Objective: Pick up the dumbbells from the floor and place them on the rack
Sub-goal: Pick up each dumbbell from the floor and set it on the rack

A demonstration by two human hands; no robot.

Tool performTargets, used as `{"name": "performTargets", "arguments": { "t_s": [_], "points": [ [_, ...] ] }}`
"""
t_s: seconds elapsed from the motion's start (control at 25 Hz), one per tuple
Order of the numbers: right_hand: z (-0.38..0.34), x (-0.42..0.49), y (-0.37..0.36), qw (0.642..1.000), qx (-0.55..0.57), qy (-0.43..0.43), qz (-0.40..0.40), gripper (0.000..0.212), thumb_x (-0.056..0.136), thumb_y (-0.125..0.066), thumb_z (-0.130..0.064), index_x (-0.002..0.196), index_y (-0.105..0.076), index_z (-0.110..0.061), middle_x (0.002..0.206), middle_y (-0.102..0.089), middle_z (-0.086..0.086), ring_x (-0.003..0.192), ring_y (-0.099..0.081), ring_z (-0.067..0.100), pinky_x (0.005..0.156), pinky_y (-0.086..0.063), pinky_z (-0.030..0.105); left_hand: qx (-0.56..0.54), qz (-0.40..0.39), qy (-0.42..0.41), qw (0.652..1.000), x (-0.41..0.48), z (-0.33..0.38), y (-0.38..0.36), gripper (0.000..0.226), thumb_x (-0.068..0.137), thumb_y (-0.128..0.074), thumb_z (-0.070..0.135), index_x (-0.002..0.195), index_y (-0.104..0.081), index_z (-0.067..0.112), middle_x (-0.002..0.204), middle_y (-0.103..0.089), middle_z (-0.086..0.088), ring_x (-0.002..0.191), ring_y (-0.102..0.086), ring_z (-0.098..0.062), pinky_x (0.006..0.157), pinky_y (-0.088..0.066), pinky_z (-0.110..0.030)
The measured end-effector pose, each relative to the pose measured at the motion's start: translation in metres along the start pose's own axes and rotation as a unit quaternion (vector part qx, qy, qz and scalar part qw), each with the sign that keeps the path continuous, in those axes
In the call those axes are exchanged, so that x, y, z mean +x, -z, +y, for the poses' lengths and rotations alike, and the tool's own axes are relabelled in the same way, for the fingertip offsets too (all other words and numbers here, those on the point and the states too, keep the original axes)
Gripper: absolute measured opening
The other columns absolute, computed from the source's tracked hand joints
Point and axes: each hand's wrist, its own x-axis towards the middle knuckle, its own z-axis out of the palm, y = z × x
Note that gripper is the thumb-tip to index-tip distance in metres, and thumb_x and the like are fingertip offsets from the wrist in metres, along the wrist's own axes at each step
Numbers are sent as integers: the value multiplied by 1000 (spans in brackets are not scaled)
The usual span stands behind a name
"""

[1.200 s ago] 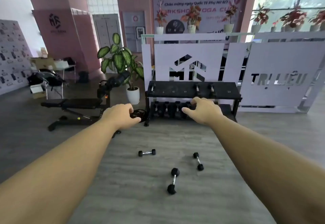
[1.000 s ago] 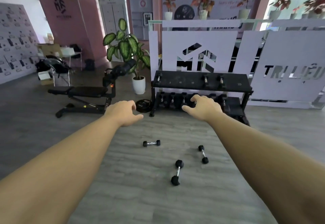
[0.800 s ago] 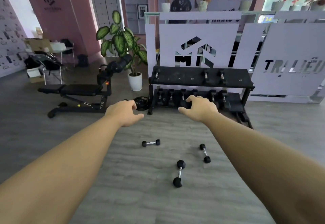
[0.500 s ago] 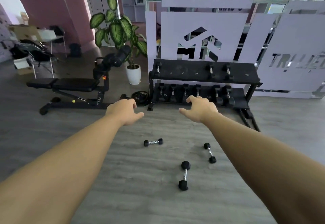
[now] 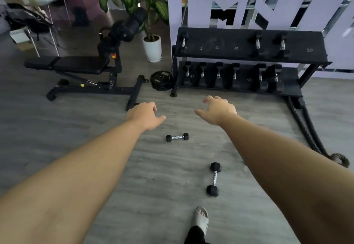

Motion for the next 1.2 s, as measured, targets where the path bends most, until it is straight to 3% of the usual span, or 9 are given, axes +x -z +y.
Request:
{"name": "performTargets", "arguments": {
  "t_s": [0.12,0.44,0.64,0.84,1.0,1.2],
  "points": [
    [12,72,-9,999,4,5,-40,74,80,-47,-71,141,-51,-29,143,-52,4,129,-48,33,90,-46,46,15,-31,25,999,58,-1,-10,51,84,-61,70,116,-60,30,121,-66,6,112,-62,-22,81,-46,-34],
    [30,227,-40,993,-48,3,-109,72,84,-51,-69,144,-46,-29,143,-52,5,120,-56,34,72,-44,40,28,-62,93,993,190,-42,-38,53,81,-61,73,113,-62,30,116,-70,5,110,-64,-23,79,-45,-34],
    [23,306,-85,988,-63,-13,-139,72,85,-53,-67,146,-43,-29,145,-51,5,117,-59,32,78,-51,43,19,-98,83,992,287,-69,-75,52,82,-61,71,111,-61,27,113,-72,3,108,-64,-25,88,-50,-37],
    [0,391,-132,982,-38,-73,-173,71,86,-55,-66,147,-43,-30,143,-53,4,109,-64,29,76,-54,39,-25,-165,101,981,387,-98,-112,56,80,-57,77,114,-58,32,111,-70,10,99,-65,-19,78,-49,-35],
    [-15,451,-181,976,-6,-91,-196,70,87,-54,-65,146,-41,-31,139,-55,3,102,-65,27,67,-50,35,-57,-213,132,967,450,-122,-151,57,84,-59,73,118,-57,29,117,-68,8,103,-64,-19,84,-52,-37],
    [1,530,-288,960,9,-101,-259,68,89,-55,-63,148,-39,-32,140,-54,4,107,-63,29,75,-53,39,-101,-266,185,941,506,-148,-254,53,85,-62,69,116,-58,26,113,-68,3,101,-65,-22,89,-55,-40]
  ]
}}
